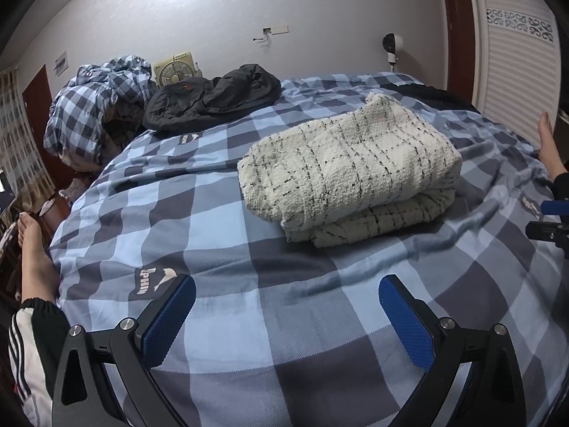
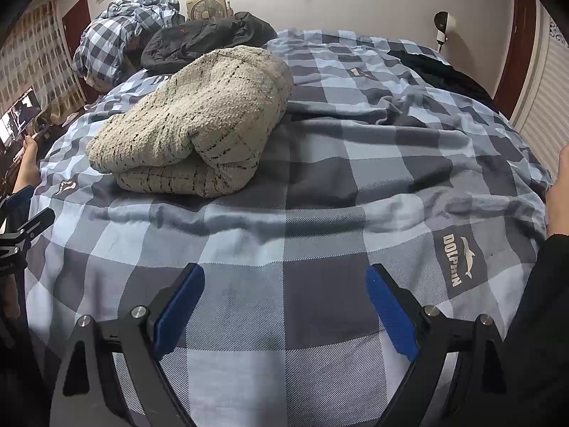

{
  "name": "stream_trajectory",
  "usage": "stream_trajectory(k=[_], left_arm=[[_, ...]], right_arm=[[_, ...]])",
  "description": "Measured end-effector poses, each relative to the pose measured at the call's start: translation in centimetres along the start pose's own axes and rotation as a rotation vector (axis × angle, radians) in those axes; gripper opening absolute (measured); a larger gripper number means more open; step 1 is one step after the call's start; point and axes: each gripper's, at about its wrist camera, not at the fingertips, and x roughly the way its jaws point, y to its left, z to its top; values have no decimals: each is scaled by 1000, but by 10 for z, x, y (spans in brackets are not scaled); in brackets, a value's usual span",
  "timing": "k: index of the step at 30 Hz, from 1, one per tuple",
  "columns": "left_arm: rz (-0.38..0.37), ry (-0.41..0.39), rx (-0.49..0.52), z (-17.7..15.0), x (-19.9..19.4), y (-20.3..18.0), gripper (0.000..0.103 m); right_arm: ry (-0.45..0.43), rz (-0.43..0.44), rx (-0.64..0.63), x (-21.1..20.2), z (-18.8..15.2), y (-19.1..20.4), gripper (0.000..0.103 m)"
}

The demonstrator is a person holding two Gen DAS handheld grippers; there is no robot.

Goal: Fold small clothes

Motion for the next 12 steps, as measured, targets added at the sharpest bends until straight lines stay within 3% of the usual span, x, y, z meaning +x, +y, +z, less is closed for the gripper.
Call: stream_trajectory(k=[12], left_arm=[[-12, -75, -74, 0, -8, 8, 103]], right_arm=[[0, -5, 1, 0, 0, 1, 90]])
